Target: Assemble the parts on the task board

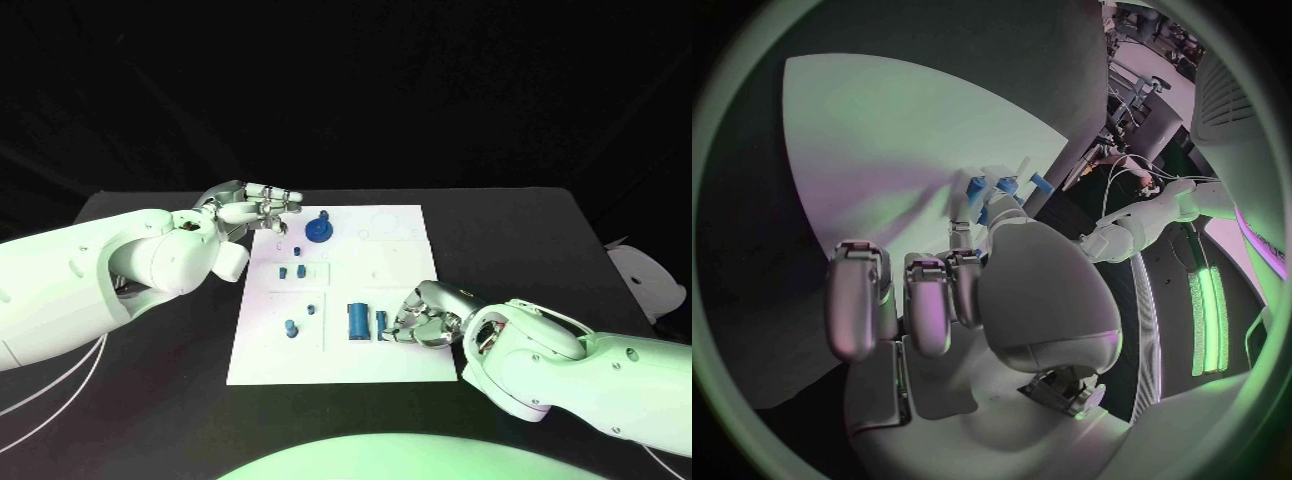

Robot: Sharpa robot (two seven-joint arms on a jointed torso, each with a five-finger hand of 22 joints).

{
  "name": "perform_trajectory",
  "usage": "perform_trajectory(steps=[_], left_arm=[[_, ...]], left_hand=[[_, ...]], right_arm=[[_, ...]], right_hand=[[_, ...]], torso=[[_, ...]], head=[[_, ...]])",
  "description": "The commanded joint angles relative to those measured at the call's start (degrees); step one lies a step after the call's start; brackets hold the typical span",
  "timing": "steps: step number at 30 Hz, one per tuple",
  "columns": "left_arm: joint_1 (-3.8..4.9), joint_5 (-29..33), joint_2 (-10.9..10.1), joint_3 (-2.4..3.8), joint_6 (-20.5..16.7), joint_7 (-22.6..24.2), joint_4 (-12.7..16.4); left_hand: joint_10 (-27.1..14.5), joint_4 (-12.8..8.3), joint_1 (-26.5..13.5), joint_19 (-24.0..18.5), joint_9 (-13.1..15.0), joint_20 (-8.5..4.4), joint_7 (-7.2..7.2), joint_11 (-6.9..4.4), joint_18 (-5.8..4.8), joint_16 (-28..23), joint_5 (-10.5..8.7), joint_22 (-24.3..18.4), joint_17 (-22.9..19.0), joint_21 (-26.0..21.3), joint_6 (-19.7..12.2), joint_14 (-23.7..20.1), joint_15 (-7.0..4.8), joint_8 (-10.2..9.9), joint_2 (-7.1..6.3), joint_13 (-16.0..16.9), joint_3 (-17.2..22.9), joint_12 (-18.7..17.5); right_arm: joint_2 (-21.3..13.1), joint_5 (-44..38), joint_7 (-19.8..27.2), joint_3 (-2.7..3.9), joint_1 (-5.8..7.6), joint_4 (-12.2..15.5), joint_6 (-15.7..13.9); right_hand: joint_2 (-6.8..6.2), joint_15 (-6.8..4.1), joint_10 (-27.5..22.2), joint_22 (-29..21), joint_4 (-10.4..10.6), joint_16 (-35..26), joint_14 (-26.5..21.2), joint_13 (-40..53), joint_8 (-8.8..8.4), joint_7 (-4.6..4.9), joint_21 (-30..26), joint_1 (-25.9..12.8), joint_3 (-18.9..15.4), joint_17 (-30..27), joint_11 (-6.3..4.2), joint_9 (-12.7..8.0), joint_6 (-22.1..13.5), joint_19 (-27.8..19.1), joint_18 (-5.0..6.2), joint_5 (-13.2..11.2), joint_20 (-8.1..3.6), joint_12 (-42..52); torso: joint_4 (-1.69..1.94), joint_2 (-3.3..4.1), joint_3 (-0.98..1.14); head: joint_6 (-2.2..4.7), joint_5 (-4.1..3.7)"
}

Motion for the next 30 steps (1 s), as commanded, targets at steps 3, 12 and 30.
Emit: perform_trajectory(steps=[3, 12, 30], left_arm=[[0.04, -0.1, 0.1, 0.04, 1.0, 0.2, 0.1], [0.04, -0.1, 0.1, 0.04, 1.0, 0.2, 0.2], [0.03, -0.1, 0.3, 0.02, 0.9, 0.3, -0.1]], left_hand=[[-0.5, 0.0, 0.0, -0.4, -0.1, 0.07, 0.09, 0.08, 0.77, -0.1, -0.07, -0.1, -0.1, -0.3, -0.2, -0.3, -0.05, 0.2, 0.55, 0.1, -0.3, 0.4], [-0.5, 0.0, 0.0, -0.4, -0.1, 0.07, 0.09, 0.08, 0.77, -0.1, -0.07, -0.1, -0.1, -0.3, -0.2, -0.3, -0.05, 0.2, 0.55, 0.1, -0.3, 0.4], [-0.5, 0.0, 0.0, -0.4, -0.1, 0.07, 0.09, 0.08, 0.77, -0.1, -0.07, -0.1, -0.1, -0.3, -0.2, -0.3, -0.05, 0.2, 0.55, 0.1, -0.3, 0.4]], right_arm=[[0.6, -2.1, 0.9, 0.0, -0.1, -0.5, 1.4], [1.8, -2.5, 0.3, 0.0, -0.22, -2.2, 2.3], [-0.1, -2.0, 4.6, 0.18, 0.71, -0.4, -3.7]], right_hand=[[-0.01, -0.17, 2.7, 12.4, -0.2, 0.2, 5.7, 9.7, -0.14, 0.24, 0.0, 0.5, 0.0, 14.0, -0.36, 0.1, -0.2, 2.7, -1.05, -0.3, -0.4, -0.1], [0.25, -0.18, 2.6, 12.3, -0.3, 0.1, 5.7, 9.5, -0.13, 0.17, -0.4, 1.0, 0.1, 13.8, -0.39, 0.1, -0.1, 2.6, -0.97, -0.6, -0.4, -0.4], [-0.2, -0.02, 2.4, 12.0, 0.2, -0.2, 5.5, 9.2, -0.56, 0.59, -1.7, 0.8, -0.8, 13.0, -0.1, 0.0, -0.9, 2.2, -0.76, -0.9, -0.32, -0.8]], torso=[[0.08, 0.03, -0.01], [0.05, 0.03, -0.04], [-0.09, -0.23, -0.08]], head=[[0.0, -0.03], [-0.06, 0.11], [0.48, 0.01]])
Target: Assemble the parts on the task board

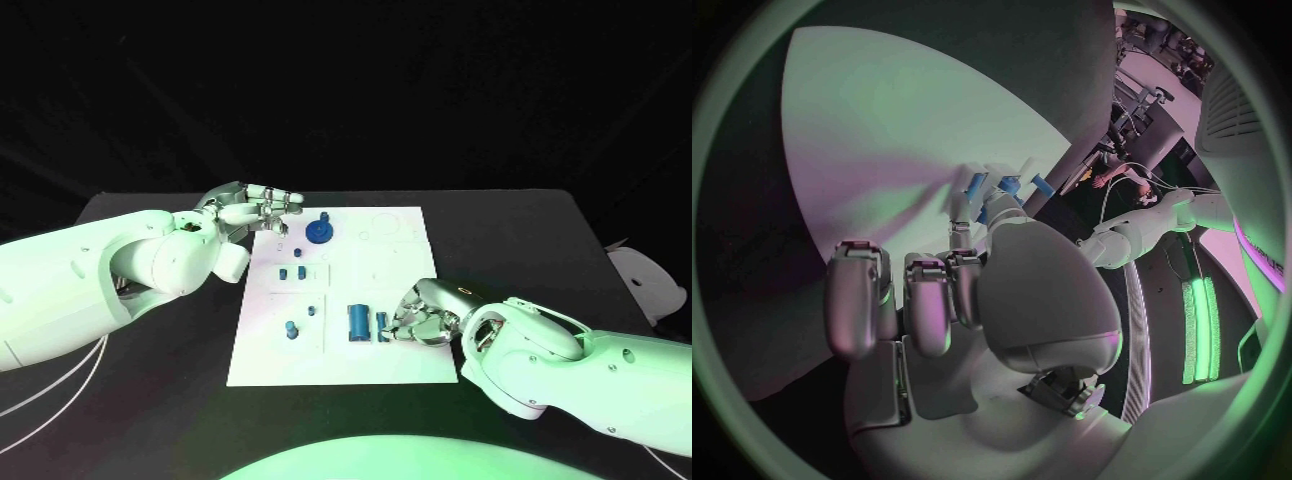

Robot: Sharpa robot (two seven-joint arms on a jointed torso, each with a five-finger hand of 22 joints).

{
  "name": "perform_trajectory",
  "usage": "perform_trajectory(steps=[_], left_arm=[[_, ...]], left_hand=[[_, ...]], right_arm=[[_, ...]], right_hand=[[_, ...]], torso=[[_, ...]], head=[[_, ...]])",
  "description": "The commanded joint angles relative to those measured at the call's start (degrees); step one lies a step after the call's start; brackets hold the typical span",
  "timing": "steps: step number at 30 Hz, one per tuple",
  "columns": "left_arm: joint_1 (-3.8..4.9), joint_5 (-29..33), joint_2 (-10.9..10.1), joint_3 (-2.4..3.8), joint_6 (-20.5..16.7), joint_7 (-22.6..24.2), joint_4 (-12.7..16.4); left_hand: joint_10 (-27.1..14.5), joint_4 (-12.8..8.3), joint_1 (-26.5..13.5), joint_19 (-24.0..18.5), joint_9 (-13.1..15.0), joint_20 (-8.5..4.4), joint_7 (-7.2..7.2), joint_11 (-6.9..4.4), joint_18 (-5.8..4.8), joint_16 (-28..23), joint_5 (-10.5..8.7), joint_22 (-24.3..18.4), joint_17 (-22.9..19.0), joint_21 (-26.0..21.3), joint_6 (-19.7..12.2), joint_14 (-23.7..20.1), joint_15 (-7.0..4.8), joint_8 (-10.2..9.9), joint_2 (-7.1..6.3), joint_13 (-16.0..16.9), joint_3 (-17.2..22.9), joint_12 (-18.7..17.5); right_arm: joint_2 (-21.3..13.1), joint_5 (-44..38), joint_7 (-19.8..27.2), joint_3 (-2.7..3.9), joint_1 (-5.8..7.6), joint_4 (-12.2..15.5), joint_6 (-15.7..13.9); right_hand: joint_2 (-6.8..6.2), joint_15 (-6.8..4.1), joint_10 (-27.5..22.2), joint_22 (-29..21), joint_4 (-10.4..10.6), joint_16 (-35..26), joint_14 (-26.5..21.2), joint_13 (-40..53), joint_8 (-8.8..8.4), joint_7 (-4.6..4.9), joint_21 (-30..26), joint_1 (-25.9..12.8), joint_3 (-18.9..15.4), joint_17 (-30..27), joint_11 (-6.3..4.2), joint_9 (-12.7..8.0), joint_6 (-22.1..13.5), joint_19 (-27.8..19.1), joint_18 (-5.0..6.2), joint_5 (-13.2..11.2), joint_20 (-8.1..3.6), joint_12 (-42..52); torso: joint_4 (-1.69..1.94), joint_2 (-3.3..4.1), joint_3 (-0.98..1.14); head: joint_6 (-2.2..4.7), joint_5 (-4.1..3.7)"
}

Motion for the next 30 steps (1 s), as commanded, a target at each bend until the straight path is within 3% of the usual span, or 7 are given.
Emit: perform_trajectory(steps=[1, 9, 14, 16, 22, 26, 30], left_arm=[[0.04, -0.1, 0.2, 0.01, 0.8, 0.4, -0.1], [-0.07, 2.3, 1.2, -0.82, 1.0, 3.6, -1.3], [-0.4, 6.7, 2.5, -0.99, 1.3, 7.7, -3.4], [-0.56, 8.8, 3.2, -1.02, 1.2, 9.2, -4.7], [-1.04, 12.8, 5.4, -1.12, 0.8, 12.4, -9.1], [-1.55, 15.3, 8.3, -1.15, -0.2, 15.1, -13.4], [-1.92, 16.3, 10.4, -1.15, -1.3, 16.9, -16.2]], left_hand=[[-0.6, 0.0, -0.1, -0.3, -0.1, 0.07, 0.09, 0.09, 0.76, -0.1, -0.07, -0.1, -0.1, -0.3, -0.2, -0.3, -0.04, 0.3, 0.59, 0.1, -0.3, 0.5], [-0.9, 1.2, -2.0, -0.4, -0.3, 0.33, 0.0, 0.07, 0.71, 0.0, -0.22, -0.5, -0.2, -1.0, -0.6, -0.4, 0.15, 0.5, 0.08, 0.1, -1.7, 1.2], [-1.0, 2.6, -4.0, -0.8, -0.4, 0.65, -0.08, 0.0, 0.69, -0.5, -0.27, -1.4, -0.6, -2.4, -1.1, -1.1, 0.33, 0.6, -0.49, 0.2, -4.3, 1.8], [-1.8, 3.2, -4.1, -1.9, -0.6, 0.97, 0.04, 0.2, 0.64, -2.6, -0.21, -2.5, -1.6, -4.4, -1.5, -3.2, 0.61, 0.8, -0.54, -0.3, -5.5, 1.4], [-4.4, 5.4, -4.0, -12.9, -1.2, 4.72, 0.75, 2.02, -0.91, -22.2, -0.27, -11.4, -11.0, -19.2, -3.7, -13.3, 3.87, 0.6, -0.48, -3.1, -9.2, -1.4], [-4.6, 6.5, -2.8, -19.3, -1.9, 8.99, -0.69, 3.7, -1.8, -36.0, -0.1, -20.8, -16.7, -31.7, -5.0, -16.4, 6.59, -0.3, 0.66, -5.9, -13.1, -4.8], [-6.0, 6.9, -1.8, -21.0, -2.0, 10.22, -1.61, 3.95, -2.09, -42.9, -0.05, -25.8, -19.8, -37.3, -5.8, -18.1, 7.46, -1.7, 1.58, -7.5, -16.3, -7.8]], right_arm=[[-0.7, 1.8, 4.7, 0.1, 0.71, 0.4, -3.9], [-0.7, 27.1, 24.6, 0.16, 4.43, -4.7, -4.3], [0.9, 41.5, 34.3, 0.16, 6.7, -10.7, -2.1], [2.1, 47.0, 37.1, 0.17, 7.42, -14.0, -0.5], [6.8, 58.6, 43.3, 0.25, 8.74, -24.6, 3.0], [10.6, 63.8, 47.2, 0.59, 9.19, -32.6, 5.1], [12.8, 66.4, 49.2, 0.76, 9.31, -37.1, 6.2]], right_hand=[[-0.52, 0.08, 2.3, 11.9, 0.2, -0.4, 5.4, 9.1, -0.78, 0.39, -1.0, -0.1, -0.6, 12.8, 0.03, -0.2, -0.9, 2.1, -0.67, -0.2, -0.26, -0.6], [0.47, 2.02, -5.0, 7.5, -1.2, -6.8, 2.4, -0.1, -4.65, 3.19, -17.7, 4.8, 0.0, 1.4, 2.36, -2.1, -6.0, -3.5, 2.13, -0.3, 1.32, -14.1], [1.24, 3.06, -21.0, -5.0, -1.9, -29.6, -7.3, -22.0, -5.95, 4.34, -53.9, 7.6, 0.7, -26.7, 3.49, -2.7, -7.4, -16.9, 7.28, -4.1, 2.59, -44.7], [1.53, 3.91, -22.9, -8.0, -2.0, -42.0, -11.9, -25.9, -6.97, 5.25, -57.7, 8.9, 1.3, -38.7, 4.32, -3.4, -9.0, -18.9, 7.26, -5.4, 3.35, -49.1], [1.2, 7.44, -26.0, -17.9, -1.0, -60.4, -17.7, -42.5, -9.07, 7.4, -68.2, 11.5, 4.0, -47.7, 7.36, -6.9, -10.2, -25.4, 7.11, -7.8, 6.68, -64.2], [0.78, 9.86, -25.0, -24.4, -0.7, -71.1, -22.2, -51.6, -9.19, 8.19, -74.0, 11.7, 5.3, -53.9, 8.76, -9.5, -10.0, -29.3, 6.99, -7.8, 9.19, -69.6], [0.63, 11.14, -24.3, -29.2, -1.2, -76.5, -23.7, -56.9, -9.18, 8.72, -74.6, 11.4, 5.9, -57.8, 9.55, -11.5, -10.3, -31.6, 7.29, -8.4, 10.81, -72.1]], torso=[[-0.05, -0.14, -0.06], [-0.39, -1.65, -0.38], [-0.67, -2.94, -0.69], [-0.85, -3.52, -0.89], [-1.77, -5.09, -1.25], [-1.47, -6.09, -1.29], [-1.01, -6.58, -1.24]], head=[[0.41, -0.15], [1.83, -0.26], [3.67, -0.57], [4.47, -0.56], [6.57, -0.03], [7.63, -0.05], [7.92, 0.23]])
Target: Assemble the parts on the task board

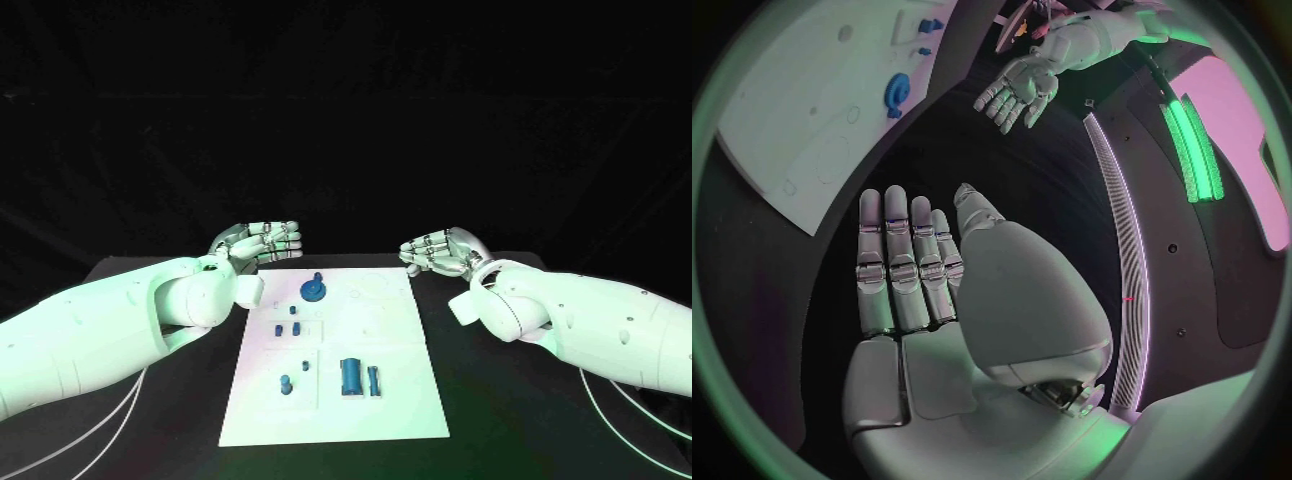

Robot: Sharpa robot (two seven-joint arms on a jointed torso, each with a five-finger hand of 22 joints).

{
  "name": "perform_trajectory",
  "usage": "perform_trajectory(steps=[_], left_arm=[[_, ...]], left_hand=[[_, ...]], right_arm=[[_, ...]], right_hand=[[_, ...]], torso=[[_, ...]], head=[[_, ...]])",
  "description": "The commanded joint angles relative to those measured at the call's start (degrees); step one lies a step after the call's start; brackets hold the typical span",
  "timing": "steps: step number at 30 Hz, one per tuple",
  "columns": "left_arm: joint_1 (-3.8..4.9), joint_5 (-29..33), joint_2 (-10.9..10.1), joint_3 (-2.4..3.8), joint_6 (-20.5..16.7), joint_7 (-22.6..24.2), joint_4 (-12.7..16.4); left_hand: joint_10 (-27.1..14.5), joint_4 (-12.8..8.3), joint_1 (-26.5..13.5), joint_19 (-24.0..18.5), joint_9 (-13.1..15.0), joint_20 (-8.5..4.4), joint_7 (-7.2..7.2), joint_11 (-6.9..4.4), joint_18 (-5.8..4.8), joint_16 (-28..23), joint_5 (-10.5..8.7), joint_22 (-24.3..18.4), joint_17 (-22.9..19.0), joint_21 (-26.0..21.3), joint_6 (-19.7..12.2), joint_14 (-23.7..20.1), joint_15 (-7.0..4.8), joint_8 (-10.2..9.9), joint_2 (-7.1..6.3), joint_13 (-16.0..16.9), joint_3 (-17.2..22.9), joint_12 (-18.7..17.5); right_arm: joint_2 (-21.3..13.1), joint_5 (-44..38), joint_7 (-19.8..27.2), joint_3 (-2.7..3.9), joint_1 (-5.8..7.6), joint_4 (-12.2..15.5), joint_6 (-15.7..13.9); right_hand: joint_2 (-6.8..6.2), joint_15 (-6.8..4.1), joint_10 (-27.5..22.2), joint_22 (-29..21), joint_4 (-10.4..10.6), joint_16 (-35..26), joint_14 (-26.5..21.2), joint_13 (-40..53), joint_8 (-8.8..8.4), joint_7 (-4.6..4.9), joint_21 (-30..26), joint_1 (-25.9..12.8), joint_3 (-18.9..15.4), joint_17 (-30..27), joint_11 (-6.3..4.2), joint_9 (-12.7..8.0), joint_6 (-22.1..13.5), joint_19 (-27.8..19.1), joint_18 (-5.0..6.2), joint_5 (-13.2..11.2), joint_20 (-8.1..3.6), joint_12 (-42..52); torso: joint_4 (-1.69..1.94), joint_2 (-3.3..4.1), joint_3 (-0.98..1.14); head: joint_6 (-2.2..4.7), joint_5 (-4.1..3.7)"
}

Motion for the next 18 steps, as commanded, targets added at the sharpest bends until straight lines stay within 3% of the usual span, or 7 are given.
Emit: perform_trajectory(steps=[1, 5, 10, 11, 14, 15, 18], left_arm=[[-0.32, 4.2, 1.8, 0.04, -1.5, 5.7, -2.5], [-0.7, 4.7, 3.4, 0.05, -2.3, 7.0, -4.6], [-1.09, 4.9, 4.7, 0.06, -2.8, 7.8, -5.9], [-1.0, 3.3, 4.3, 0.0, -1.7, 4.6, -5.6], [-1.17, 3.0, 4.1, 0.05, -2.4, 4.9, -5.0], [-1.28, 2.8, 4.0, 0.09, -2.9, 5.1, -4.7], [-1.87, 1.9, 3.5, 0.26, -5.3, 6.1, -2.8]], left_hand=[[-1.4, 0.3, 0.7, -1.0, -0.1, 0.31, -0.83, -0.01, -0.97, -4.9, -0.03, -3.6, -2.4, -3.8, -0.8, -1.3, 0.27, -1.4, 0.75, -0.7, -2.7, -2.4], [-2.4, 0.8, 2.0, 1.1, -0.1, 0.3, -1.61, -0.12, -1.46, -10.1, 0.12, -8.3, -5.5, -7.1, -1.6, -0.5, 0.76, -2.5, 2.3, -0.8, -7.7, -5.8], [-2.6, 0.9, 2.3, 1.5, -0.2, 0.29, -1.47, -0.32, -1.58, -11.3, 0.06, -9.5, -5.9, -7.3, -1.7, -0.4, 0.74, -2.6, 2.54, -0.8, -8.9, -6.5], [-18.8, -2.8, -22.9, -11.0, -3.8, -4.73, -3.78, -3.13, -3.14, -15.3, -3.94, -16.1, -9.6, -10.8, -17.3, -15.5, -2.1, -6.1, 4.23, -4.3, -14.2, -10.3], [-22.1, -3.6, -27.9, -13.1, -3.8, -5.73, -4.21, -3.76, -3.5, -15.3, -4.69, -17.5, -9.6, -10.8, -20.6, -18.4, -2.64, -6.1, 4.92, -4.3, -14.2, -10.3], [-23.4, -3.9, -29.9, -14.0, -3.8, -6.11, -4.4, -3.97, -3.75, -15.3, -5.02, -18.1, -9.6, -10.8, -21.8, -19.6, -2.86, -6.1, 8.97, -4.3, -14.2, -10.3], [-26.9, -4.7, -35.3, -16.6, -3.8, -7.19, -4.9, -4.58, -3.75, -15.3, -5.85, -19.5, -9.6, -10.8, -25.2, -22.7, -3.48, -6.1, 8.97, -4.3, -14.2, -10.3]], right_arm=[[1.8, 9.1, 7.2, 0.11, 0.07, -3.7, 4.7], [3.2, 11.0, 8.5, 0.19, 0.11, -6.1, 5.7], [3.8, 11.7, 9.1, 0.24, 0.13, -7.0, 6.4], [3.7, 8.8, 6.0, 0.22, 0.14, -6.7, 3.4], [3.5, 9.2, 6.3, 0.4, -0.06, -6.1, 2.7], [3.4, 9.4, 6.4, 0.52, -0.18, -5.6, 2.2], [2.8, 10.5, 7.3, 1.05, -0.75, -3.7, 0.2]], right_hand=[[-0.28, 0.79, 0.7, -4.3, -0.4, -4.1, -0.5, -4.5, -0.25, 0.78, -0.2, -0.5, 0.5, -3.3, 0.64, -1.9, 0.0, -1.8, 0.75, -0.8, 1.11, -1.9], [0.72, 1.96, 0.2, -11.1, -2.3, -9.1, -0.1, -10.8, -0.18, 1.5, -0.2, -2.4, -0.1, -8.0, 1.35, -5.3, -1.3, -3.3, 0.87, -5.6, 2.25, -4.9], [1.66, 2.2, 1.5, -16.6, -5.1, -11.8, 0.8, -14.6, -0.24, 1.51, -0.1, -3.7, -1.4, -11.8, 1.8, -7.9, -0.8, -3.9, 0.86, -5.6, 2.81, -6.4], [2.36, -0.12, -17.1, -25.9, -7.3, -15.6, -17.9, -16.3, -3.85, -2.06, -3.8, -27.9, -3.6, -13.8, -0.86, -10.3, -17.7, -18.6, -2.6, -7.8, -1.45, -11.3], [2.36, -0.54, -20.6, -28.3, -8.0, -15.6, -21.6, -20.9, -3.85, -2.74, -3.8, -33.2, -3.6, -14.6, -1.48, -11.1, -21.0, -22.0, -2.6, -8.1, -2.36, -11.3], [2.36, -0.73, -22.1, -29.1, -8.1, -15.6, -23.1, -20.9, -3.85, -3.03, -3.8, -35.2, -3.6, -14.8, -1.69, -11.3, -22.4, -23.2, -2.67, -8.3, -2.72, -11.3], [2.36, -1.23, -26.0, -31.1, -8.6, -15.6, -27.0, -20.9, -3.85, -3.77, -3.8, -40.3, -3.6, -19.2, -2.31, -11.8, -25.9, -26.3, -3.58, -12.7, -3.64, -11.3]], torso=[[0.57, -1.14, 0.03], [0.8, -1.38, 0.26], [0.93, -1.36, 0.58], [0.72, -1.25, 0.3], [0.86, -1.26, 0.38], [0.94, -1.26, 0.44], [1.33, -1.29, 0.68]], head=[[0.38, 0.26], [0.33, 1.04], [0.26, 1.25], [0.32, 1.12], [0.67, 1.09], [0.9, 1.08], [1.92, 1.01]])
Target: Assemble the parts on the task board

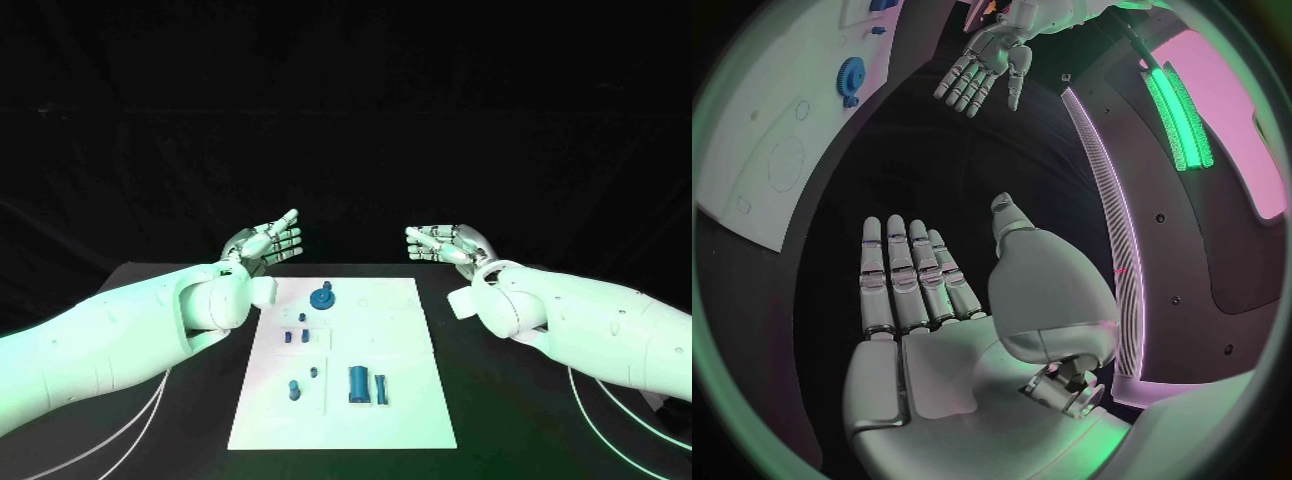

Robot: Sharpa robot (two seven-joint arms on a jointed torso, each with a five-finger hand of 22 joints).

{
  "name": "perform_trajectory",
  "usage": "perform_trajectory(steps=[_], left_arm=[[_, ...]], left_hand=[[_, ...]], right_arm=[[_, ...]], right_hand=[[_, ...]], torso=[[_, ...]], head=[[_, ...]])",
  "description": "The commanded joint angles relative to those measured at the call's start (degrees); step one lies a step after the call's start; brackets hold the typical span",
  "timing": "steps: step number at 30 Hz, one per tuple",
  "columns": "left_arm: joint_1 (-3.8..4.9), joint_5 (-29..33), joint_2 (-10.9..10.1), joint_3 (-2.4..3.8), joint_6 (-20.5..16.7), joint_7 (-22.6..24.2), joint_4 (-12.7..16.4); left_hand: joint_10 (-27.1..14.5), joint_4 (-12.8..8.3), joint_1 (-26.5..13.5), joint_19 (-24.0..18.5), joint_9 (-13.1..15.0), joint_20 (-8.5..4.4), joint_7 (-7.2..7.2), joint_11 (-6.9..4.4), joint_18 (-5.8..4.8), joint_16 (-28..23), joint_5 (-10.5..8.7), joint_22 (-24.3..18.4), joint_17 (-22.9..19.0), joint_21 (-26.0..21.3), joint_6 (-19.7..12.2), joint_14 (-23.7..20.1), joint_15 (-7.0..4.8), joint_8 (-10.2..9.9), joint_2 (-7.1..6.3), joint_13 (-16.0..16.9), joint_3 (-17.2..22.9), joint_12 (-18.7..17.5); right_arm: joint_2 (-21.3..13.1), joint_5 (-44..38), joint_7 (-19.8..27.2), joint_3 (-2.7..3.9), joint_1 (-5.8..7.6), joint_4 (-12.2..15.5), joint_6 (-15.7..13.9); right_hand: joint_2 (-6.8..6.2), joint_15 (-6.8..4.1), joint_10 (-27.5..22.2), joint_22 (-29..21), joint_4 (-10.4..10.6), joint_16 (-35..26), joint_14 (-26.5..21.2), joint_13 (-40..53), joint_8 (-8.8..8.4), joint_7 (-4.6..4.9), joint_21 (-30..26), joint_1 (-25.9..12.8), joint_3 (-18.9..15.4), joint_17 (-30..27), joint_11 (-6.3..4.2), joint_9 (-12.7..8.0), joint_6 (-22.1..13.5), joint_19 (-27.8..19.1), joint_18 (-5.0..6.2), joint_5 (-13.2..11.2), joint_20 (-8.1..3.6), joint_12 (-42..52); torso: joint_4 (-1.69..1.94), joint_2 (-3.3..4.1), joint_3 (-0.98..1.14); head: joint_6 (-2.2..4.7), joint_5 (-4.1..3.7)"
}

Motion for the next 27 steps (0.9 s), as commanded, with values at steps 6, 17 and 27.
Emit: perform_trajectory(steps=[6, 17, 27], left_arm=[[-2.23, -4.2, -1.8, 0.68, -10.4, 4.6, 7.3], [-5.32, -9.1, -4.4, 1.61, -23.3, 10.0, 17.1], [-5.49, -9.4, -4.5, 1.66, -24.1, 10.3, 17.6]], left_hand=[[-18.4, -4.0, -28.4, -13.7, -1.3, -5.66, -5.9, -3.27, -2.56, -1.5, -4.48, -7.5, -1.3, -1.3, -17.8, -16.9, -3.22, -1.3, 3.83, -1.3, -2.0, -1.4], [-27.1, -9.2, -42.0, -20.2, -1.3, -8.34, -5.9, -7.37, -6.6, -1.5, -10.13, -11.0, -1.3, -1.3, -26.3, -24.9, -7.26, -1.3, 3.83, -1.3, -2.0, -1.4], [-32.0, -9.2, -49.5, -23.8, -1.3, -12.76, -5.9, -7.37, -6.6, -1.5, -10.13, -16.9, -1.3, -1.3, -30.9, -29.3, -7.26, -1.3, 3.83, -1.3, -2.0, -1.4]], right_arm=[[-2.3, 5.6, 4.4, 2.31, -2.61, 8.9, -10.4], [-5.6, 12.5, 9.4, 5.55, -6.04, 20.7, -22.8], [-5.7, 12.8, 9.7, 5.7, -6.2, 21.2, -23.4]], right_hand=[[0.2, -5.94, -20.7, -10.7, -6.0, -1.3, -21.0, -3.3, -1.29, -4.02, -1.3, -27.6, -0.7, -5.4, -7.08, -6.4, -18.9, -16.9, -3.64, -5.4, -4.93, -1.7], [0.2, -5.94, -30.5, -15.7, -6.0, -1.3, -30.8, -3.3, -1.29, -9.04, -1.3, -40.6, -0.7, -5.4, -7.08, -6.4, -27.8, -24.9, -8.81, -5.4, -11.07, -1.7], [0.2, -5.94, -35.9, -18.6, -6.0, -1.3, -36.3, -3.3, -1.29, -9.04, -1.3, -47.9, -0.7, -5.4, -7.08, -6.4, -32.8, -29.3, -8.81, -5.4, -11.07, -1.7]], torso=[[1.43, -0.09, 0.91], [1.62, -0.11, 1.03], [1.62, -0.11, 1.03]], head=[[3.59, -0.28], [4.1, -0.32], [4.1, -0.32]])
